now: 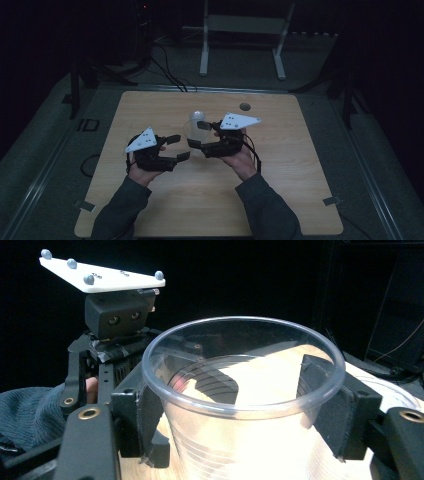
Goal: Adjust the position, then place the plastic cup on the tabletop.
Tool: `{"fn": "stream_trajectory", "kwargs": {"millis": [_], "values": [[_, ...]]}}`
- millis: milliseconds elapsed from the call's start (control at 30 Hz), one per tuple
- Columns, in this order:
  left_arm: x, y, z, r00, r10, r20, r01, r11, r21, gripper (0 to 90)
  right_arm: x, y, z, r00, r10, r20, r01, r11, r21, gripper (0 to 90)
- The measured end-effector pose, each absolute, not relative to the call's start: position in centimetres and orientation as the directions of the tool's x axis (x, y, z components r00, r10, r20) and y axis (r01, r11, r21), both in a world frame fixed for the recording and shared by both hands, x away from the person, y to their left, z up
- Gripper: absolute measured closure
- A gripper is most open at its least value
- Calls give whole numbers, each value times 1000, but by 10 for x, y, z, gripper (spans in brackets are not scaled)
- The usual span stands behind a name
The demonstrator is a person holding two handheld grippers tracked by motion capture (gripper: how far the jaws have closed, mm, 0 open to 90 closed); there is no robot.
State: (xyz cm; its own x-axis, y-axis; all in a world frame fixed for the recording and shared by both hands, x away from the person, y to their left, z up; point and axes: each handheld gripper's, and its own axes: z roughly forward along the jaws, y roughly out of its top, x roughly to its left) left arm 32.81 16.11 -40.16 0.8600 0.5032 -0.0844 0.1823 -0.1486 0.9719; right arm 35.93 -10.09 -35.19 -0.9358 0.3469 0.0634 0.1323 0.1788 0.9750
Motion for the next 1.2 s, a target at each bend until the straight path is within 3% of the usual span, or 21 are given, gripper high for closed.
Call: {"fn": "stream_trajectory", "kwargs": {"millis": [1200], "values": [[329, 162, -404, 856, 508, -93, 191, -144, 971, 271, 358, -131, -352, -889, 457, -18, 91, 216, 972, 286]]}}
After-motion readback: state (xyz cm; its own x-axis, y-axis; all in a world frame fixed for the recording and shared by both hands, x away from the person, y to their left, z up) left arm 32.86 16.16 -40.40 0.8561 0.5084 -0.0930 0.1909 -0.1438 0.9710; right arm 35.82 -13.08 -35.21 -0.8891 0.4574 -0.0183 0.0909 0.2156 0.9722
